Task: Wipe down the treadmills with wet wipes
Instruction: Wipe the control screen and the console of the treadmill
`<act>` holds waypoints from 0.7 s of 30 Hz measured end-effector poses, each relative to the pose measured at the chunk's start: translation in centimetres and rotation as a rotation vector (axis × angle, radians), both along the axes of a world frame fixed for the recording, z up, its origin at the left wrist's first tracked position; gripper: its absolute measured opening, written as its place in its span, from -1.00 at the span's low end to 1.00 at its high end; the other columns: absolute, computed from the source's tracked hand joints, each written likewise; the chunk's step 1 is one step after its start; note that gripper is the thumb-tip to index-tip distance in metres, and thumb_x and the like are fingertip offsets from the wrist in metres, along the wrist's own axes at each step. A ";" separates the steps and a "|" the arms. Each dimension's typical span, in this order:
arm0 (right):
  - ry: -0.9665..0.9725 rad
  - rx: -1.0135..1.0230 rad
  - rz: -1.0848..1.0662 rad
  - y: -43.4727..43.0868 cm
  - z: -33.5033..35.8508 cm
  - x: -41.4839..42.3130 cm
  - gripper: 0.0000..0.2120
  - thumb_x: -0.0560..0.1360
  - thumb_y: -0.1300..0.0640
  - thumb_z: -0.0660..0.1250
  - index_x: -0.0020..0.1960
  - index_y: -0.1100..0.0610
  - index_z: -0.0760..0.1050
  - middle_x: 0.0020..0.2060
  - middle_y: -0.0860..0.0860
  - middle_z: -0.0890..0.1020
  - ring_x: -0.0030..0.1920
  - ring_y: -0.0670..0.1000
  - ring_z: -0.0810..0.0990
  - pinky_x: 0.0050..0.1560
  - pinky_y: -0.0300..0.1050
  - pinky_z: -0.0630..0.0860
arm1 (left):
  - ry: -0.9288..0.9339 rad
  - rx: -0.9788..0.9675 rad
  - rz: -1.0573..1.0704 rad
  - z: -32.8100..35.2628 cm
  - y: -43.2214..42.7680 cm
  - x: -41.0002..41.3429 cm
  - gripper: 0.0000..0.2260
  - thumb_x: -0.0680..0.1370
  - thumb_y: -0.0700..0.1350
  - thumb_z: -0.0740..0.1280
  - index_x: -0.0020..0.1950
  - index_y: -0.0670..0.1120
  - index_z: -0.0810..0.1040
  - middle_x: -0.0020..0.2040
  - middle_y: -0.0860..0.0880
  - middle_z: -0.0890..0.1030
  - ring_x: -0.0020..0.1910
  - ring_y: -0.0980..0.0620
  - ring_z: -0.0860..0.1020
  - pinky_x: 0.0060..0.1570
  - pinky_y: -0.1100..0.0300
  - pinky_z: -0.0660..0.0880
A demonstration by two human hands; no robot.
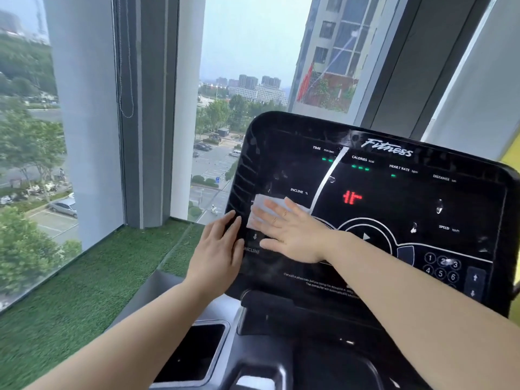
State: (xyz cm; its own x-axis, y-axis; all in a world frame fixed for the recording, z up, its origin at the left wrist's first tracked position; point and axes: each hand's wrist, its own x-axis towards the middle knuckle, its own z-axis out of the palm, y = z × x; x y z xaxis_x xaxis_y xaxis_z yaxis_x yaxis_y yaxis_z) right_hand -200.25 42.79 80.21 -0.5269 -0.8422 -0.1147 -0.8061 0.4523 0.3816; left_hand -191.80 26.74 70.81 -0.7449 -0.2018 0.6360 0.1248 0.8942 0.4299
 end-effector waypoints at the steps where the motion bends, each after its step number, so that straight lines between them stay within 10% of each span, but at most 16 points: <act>1: 0.007 -0.031 -0.022 -0.2 0.0 0.0 -0.45 0.63 -0.19 -0.17 0.52 -0.10 -0.29 0.36 -0.24 -0.41 0.42 -0.14 -0.46 0.39 -0.04 -0.51 | -0.011 -0.009 0.006 -0.1 0.1 0.0 -0.40 0.53 0.12 -0.06 0.43 -0.18 0.38 0.44 -0.11 0.35 0.36 -0.15 0.32 0.35 0.25 0.07; 6: 0.096 -0.059 -0.084 -0.9 -3.6 1.6 -0.29 0.52 -0.33 -0.23 0.52 -0.01 -0.37 0.39 -0.13 -0.49 0.36 -0.03 -0.59 0.36 0.09 -0.55 | -0.041 0.029 -0.010 -0.4 0.3 0.4 -0.28 0.45 0.21 -0.17 0.50 -0.13 0.24 0.53 0.00 0.18 0.48 -0.02 0.17 0.30 0.48 -0.19; 16: 0.185 -0.133 -0.144 -1.3 1.4 -0.7 -0.38 0.60 -0.27 -0.20 0.50 -0.05 -0.40 0.39 -0.13 -0.48 0.33 -0.07 -0.57 0.35 0.06 -0.55 | -0.055 -0.002 -0.075 3.3 -0.5 -1.2 -0.33 0.50 0.21 -0.11 0.53 -0.11 0.18 0.54 -0.01 0.13 0.50 -0.03 0.10 0.42 0.24 0.01; 21: 0.164 -0.033 -0.049 -1.1 -1.9 0.6 -0.26 0.46 -0.39 -0.32 0.51 -0.04 -0.38 0.38 -0.14 -0.49 0.35 -0.03 -0.60 0.31 0.05 -0.61 | -0.066 -0.018 -0.082 2.8 -0.5 -1.6 -0.20 0.39 0.27 -0.25 0.54 -0.10 0.13 0.56 0.04 0.02 0.52 0.07 -0.02 0.25 0.57 -0.30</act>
